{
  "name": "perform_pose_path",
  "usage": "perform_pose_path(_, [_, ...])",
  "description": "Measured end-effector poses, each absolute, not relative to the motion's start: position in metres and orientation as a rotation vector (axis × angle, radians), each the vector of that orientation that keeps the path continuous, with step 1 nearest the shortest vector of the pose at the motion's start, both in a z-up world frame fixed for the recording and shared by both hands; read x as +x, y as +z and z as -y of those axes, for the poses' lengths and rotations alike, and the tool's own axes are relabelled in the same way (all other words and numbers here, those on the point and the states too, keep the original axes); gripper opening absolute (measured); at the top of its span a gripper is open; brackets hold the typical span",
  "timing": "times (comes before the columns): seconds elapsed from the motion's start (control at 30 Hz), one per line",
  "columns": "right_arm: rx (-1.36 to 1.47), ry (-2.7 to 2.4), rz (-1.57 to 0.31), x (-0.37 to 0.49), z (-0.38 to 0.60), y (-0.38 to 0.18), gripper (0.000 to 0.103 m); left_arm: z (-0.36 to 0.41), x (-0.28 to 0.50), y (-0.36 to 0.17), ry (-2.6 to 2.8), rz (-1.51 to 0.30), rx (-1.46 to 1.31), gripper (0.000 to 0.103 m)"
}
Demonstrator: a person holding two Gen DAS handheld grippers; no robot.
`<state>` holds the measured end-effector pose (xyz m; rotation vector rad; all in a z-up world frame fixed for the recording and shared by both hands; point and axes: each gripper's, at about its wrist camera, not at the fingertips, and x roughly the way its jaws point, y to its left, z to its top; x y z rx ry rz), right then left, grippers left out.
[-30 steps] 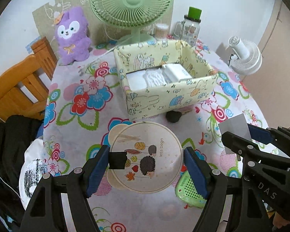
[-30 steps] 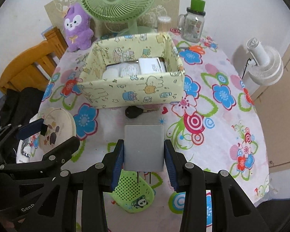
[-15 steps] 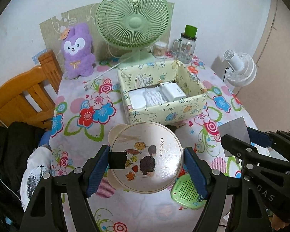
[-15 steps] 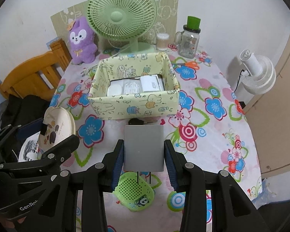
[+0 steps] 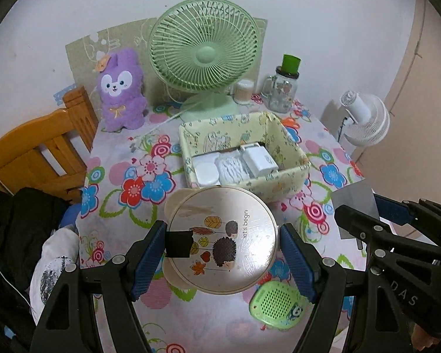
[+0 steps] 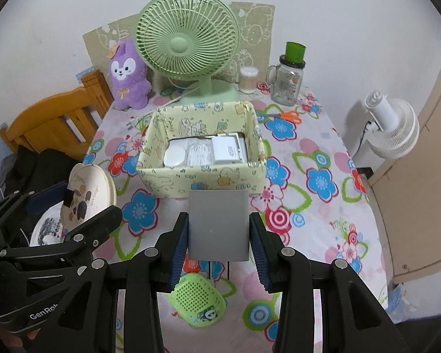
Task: Organize rigid objects
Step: 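Lift the coaster and white adapter with both tools, then carry the coaster and white adapter over the cardboard box with both tools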
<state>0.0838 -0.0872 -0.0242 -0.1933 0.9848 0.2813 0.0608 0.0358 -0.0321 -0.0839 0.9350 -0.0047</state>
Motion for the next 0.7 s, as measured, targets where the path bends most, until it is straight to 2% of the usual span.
perform_pose_path(0.43, [-0.183,0.355,-0.986,0.140,0.090,-0.016,0.043,-0.034,0.105,-0.020,0.066,-0.929,-0.112,0.079])
perform_pose_path(0.7, [-0.193,0.399,-0.996,0.180,0.090,-0.025,0.043,-0.036,0.141,-0.031,0.073,-0.945,-0.135,0.079])
